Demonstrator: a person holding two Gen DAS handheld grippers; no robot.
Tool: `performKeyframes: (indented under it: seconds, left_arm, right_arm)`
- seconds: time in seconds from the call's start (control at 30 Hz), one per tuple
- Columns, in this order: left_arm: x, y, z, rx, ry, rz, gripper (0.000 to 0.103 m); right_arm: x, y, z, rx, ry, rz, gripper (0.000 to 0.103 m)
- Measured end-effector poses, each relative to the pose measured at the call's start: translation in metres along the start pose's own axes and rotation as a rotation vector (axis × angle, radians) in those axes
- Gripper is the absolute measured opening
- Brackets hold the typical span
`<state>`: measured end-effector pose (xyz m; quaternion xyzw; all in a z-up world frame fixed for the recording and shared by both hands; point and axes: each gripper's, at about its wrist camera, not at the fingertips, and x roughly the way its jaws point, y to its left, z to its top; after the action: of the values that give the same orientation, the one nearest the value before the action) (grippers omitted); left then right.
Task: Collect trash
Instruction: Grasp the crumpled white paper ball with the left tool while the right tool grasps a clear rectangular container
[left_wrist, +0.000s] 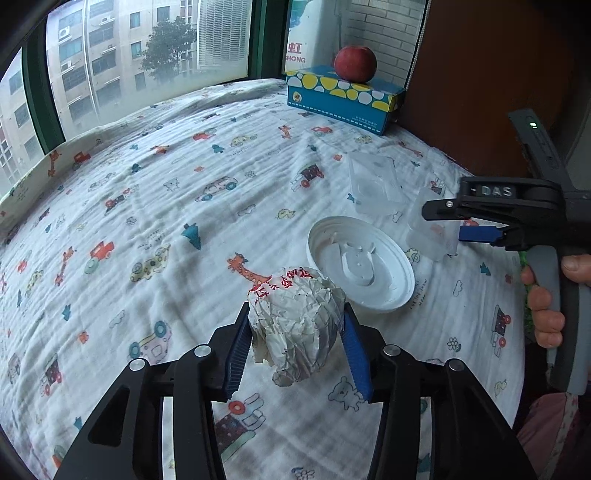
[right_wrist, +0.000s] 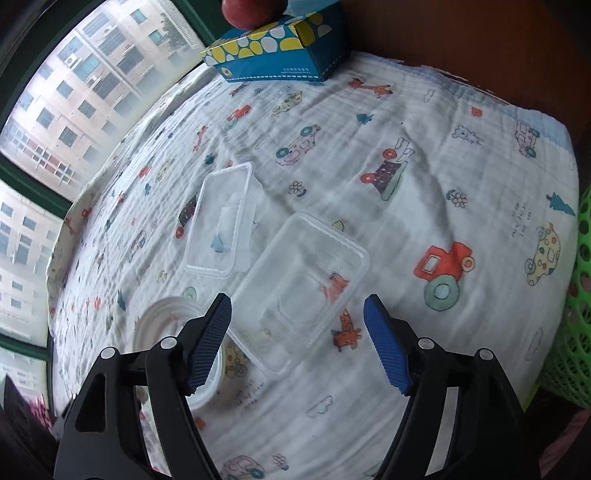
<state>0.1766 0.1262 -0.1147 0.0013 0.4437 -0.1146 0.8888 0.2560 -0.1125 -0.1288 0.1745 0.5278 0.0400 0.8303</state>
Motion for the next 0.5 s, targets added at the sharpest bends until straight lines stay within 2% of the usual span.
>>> performKeyframes:
  seconds: [0.17,0.3,0.33,0.4,0.5]
  left_arm:
    - [-0.015,0.008,-0.003,-0.008,-0.019,0.004,0.045]
    - [-0.022,0.015,-0.006,-0.031,-0.031,-0.001,0.045]
    - [-0.024,0.017,-0.006,-0.036,-0.033,-0.002,0.045]
    - [-0.026,0.018,-0.008,-0.037,-0.035,0.0,0.045]
    - [-0.029,0.019,-0.008,-0.038,-0.041,-0.001,0.045]
  right_arm:
    - [0.012,0.01,0.006,0.051,0.002,-0.062,0.083]
    - [0.024,0.019,0.007,0.044,-0.002,-0.132,0.084]
    - [0.023,0.019,0.007,0.047,-0.015,-0.141,0.083]
    - [0.023,0.019,0.006,0.043,-0.016,-0.152,0.073]
    - [0.018,0.017,0.002,0.011,-0.013,-0.133,0.066]
